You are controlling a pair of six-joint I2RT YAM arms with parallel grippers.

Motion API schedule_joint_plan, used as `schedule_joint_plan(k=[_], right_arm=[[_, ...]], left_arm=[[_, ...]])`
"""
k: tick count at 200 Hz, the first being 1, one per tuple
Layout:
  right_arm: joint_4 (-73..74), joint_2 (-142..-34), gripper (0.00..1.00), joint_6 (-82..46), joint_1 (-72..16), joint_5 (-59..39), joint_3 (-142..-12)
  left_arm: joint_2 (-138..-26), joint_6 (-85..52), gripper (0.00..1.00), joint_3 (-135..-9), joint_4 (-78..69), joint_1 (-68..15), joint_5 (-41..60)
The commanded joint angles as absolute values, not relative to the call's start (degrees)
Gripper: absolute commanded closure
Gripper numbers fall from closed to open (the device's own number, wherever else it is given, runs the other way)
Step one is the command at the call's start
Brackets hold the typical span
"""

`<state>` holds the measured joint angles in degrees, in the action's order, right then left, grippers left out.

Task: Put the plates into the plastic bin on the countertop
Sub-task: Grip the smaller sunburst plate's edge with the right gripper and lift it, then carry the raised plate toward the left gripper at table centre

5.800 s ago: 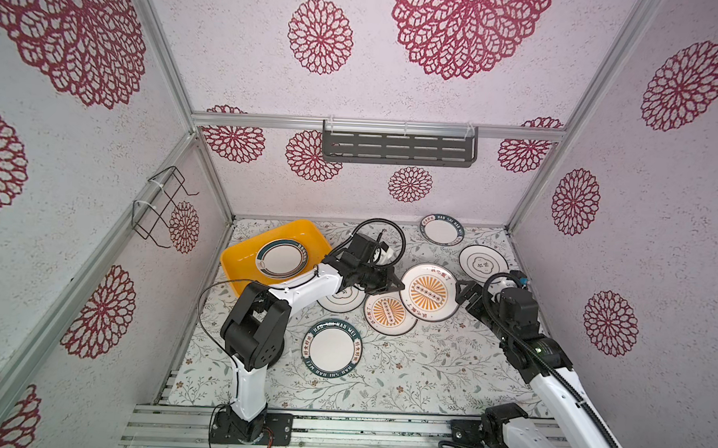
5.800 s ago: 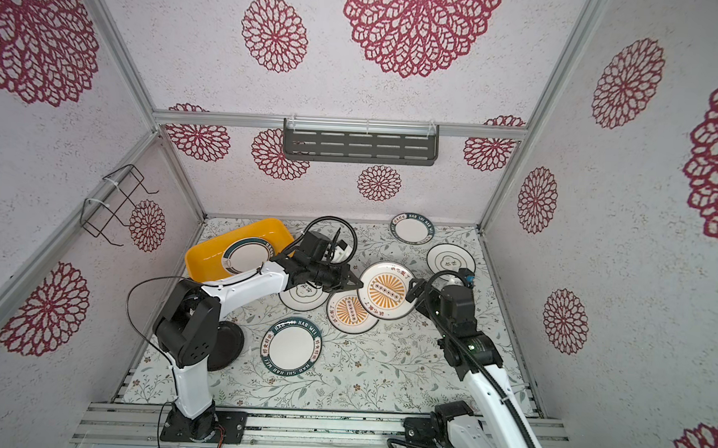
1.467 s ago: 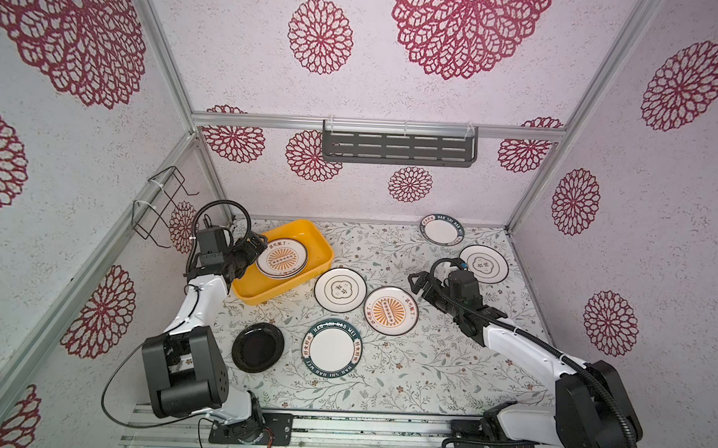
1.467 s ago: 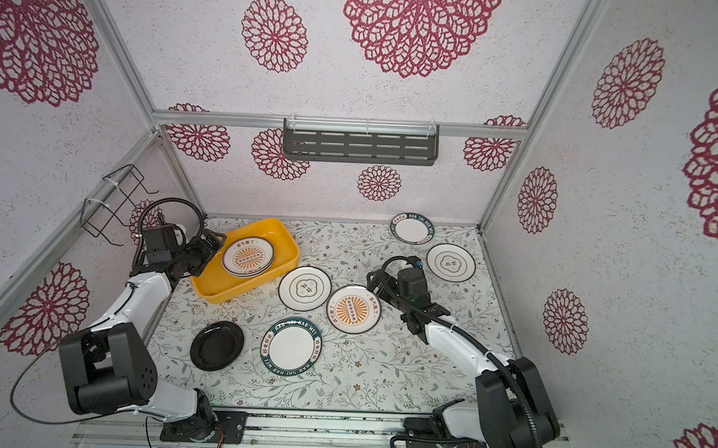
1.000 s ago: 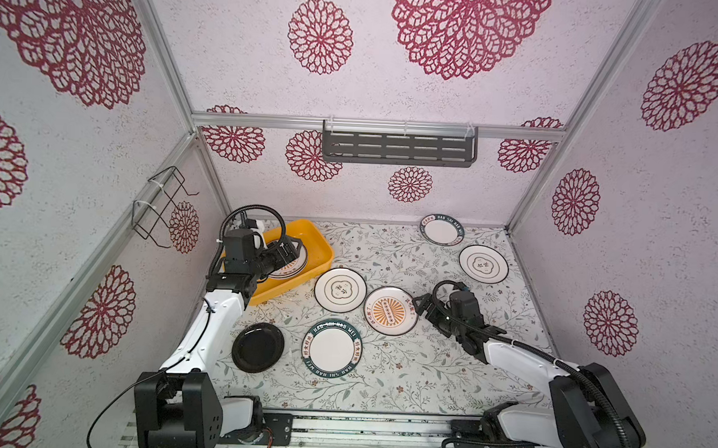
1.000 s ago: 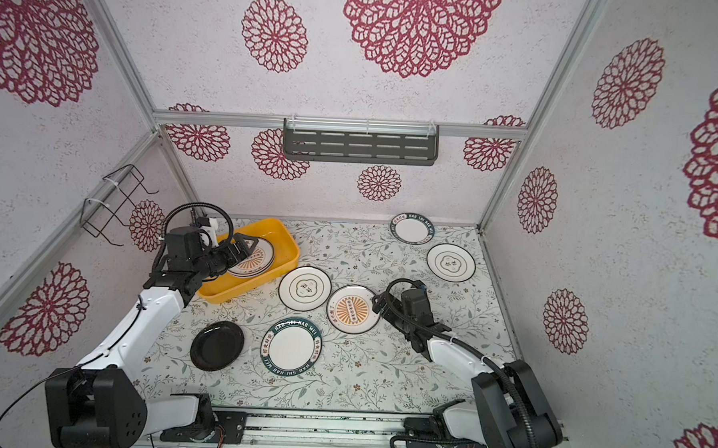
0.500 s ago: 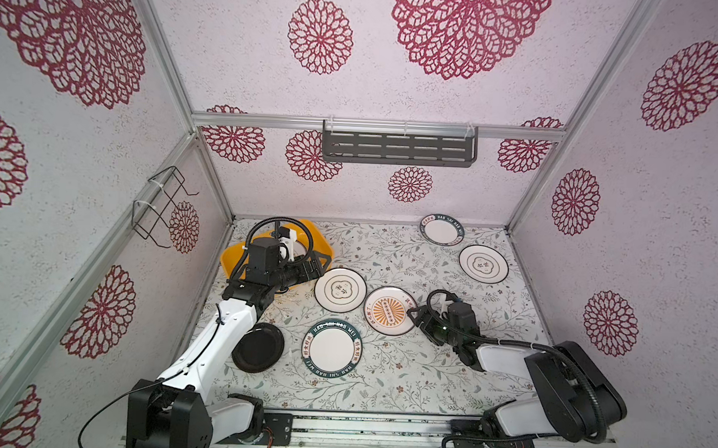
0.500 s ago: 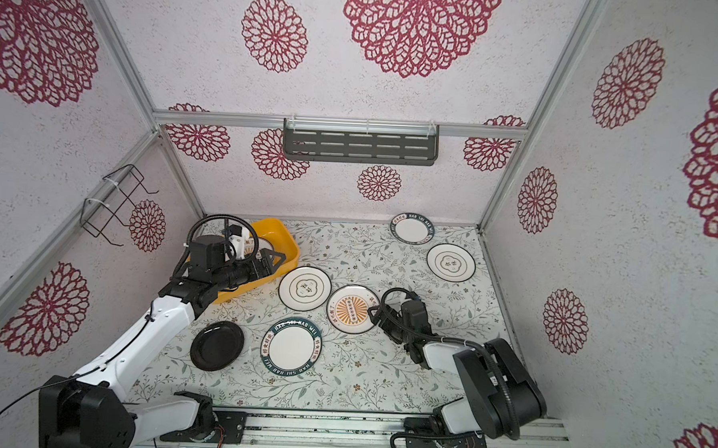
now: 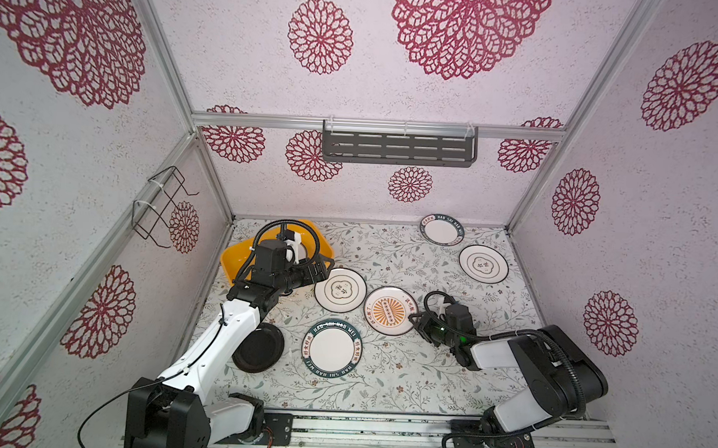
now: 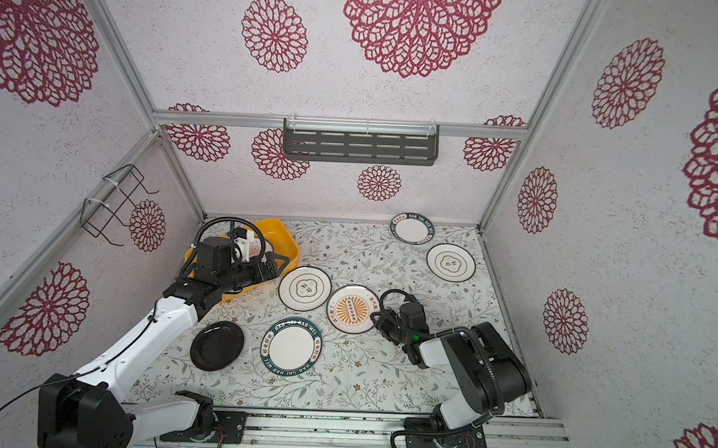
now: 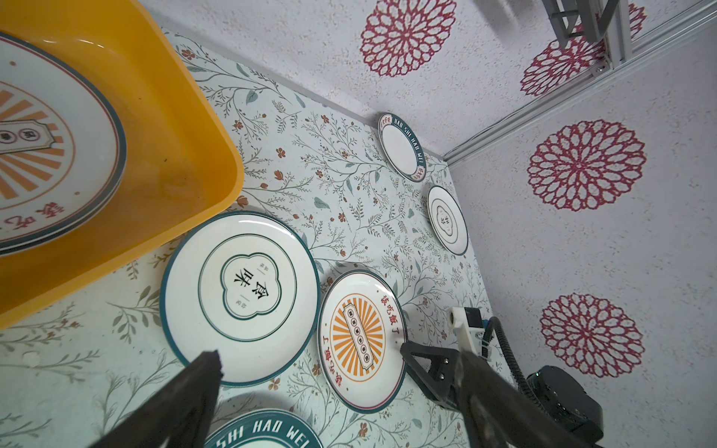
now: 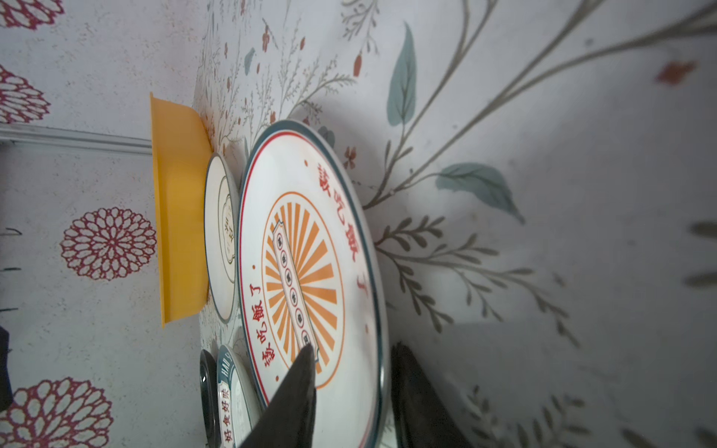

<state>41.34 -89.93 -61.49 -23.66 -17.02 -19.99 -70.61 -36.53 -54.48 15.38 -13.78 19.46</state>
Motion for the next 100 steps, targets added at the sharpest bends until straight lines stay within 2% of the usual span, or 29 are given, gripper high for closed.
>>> schedule_joint_plan(k=[1,14,28,65,100], right_arm=[[41.8,-91.5,0.81,-62.7,-23.5,-16.3,-20.1],[42.1,-92.0,0.93,-63.2,-23.5,-16.5,-20.1],[42.2,-92.4,1.0,-63.7,-23.5,-16.4,-20.0],[40.9,-90.6,1.0,-64.7,-23.5,-15.8,-19.8],[31.6,-82.4,1.0,-62.9,-23.3,-12.0,-22.0]], left_arm=[[-69.8,-34.9,0.03,-56.4,15.9,-14.1,18.3],[-70.2,-34.6,0.03,-56.9,16.3,-14.1,18.0],[-70.8,-34.1,0.03,-57.5,17.1,-14.1,17.4],[-72.8,-32.4,0.03,-58.8,18.8,-14.1,16.6],[-74.9,-31.4,0.03,-60.7,18.6,-14.1,18.5]])
